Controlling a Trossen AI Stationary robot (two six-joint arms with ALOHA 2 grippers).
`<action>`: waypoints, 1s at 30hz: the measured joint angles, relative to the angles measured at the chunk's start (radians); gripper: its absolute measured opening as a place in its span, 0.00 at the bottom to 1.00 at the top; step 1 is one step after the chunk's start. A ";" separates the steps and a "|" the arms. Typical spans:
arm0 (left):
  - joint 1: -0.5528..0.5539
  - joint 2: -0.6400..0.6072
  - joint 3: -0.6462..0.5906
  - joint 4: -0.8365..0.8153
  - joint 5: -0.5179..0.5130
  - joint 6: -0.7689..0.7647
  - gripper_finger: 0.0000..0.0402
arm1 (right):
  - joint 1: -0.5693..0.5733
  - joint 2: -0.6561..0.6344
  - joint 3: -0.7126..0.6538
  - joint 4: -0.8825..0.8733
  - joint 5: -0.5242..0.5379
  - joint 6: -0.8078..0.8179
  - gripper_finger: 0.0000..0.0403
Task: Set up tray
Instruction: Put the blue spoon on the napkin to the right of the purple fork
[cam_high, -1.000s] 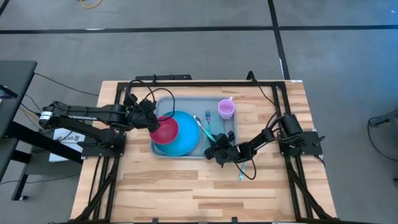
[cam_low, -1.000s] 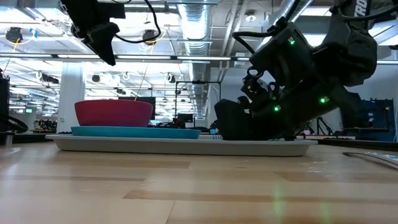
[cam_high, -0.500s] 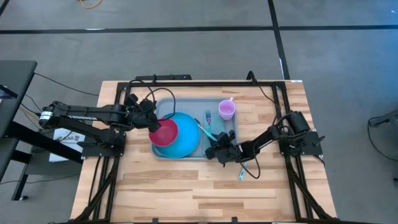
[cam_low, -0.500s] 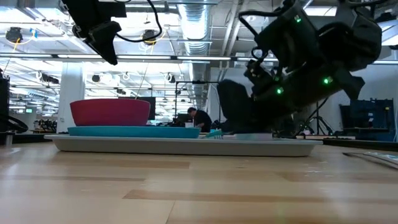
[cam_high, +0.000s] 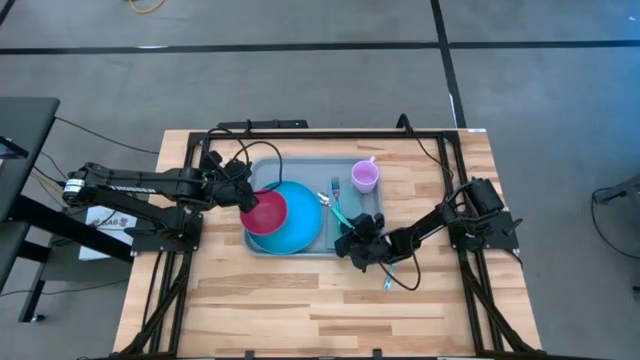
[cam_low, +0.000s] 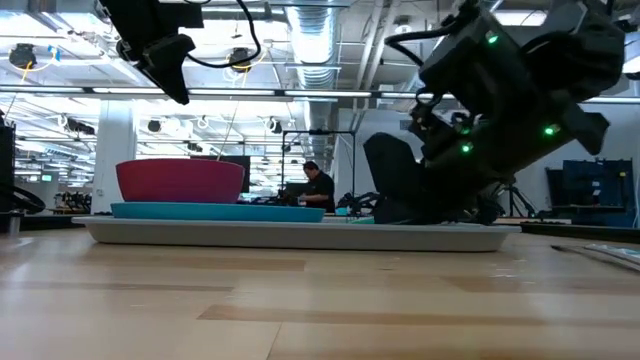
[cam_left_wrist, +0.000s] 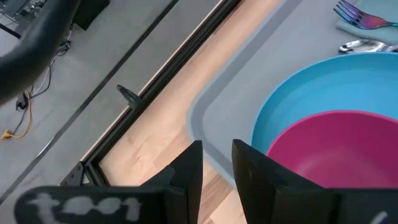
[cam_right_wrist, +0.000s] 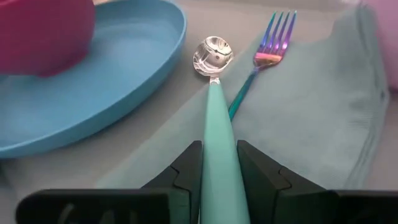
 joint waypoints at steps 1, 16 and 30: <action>0.000 0.000 0.000 0.000 0.000 0.000 0.19 | 0.006 0.000 0.000 -0.002 0.020 0.001 0.18; 0.000 0.000 0.000 0.010 0.000 -0.001 0.19 | 0.021 -0.117 0.000 -0.140 0.138 0.120 0.18; 0.000 0.000 0.000 0.057 0.002 0.007 0.19 | 0.052 -0.128 0.013 -0.448 0.124 0.500 0.18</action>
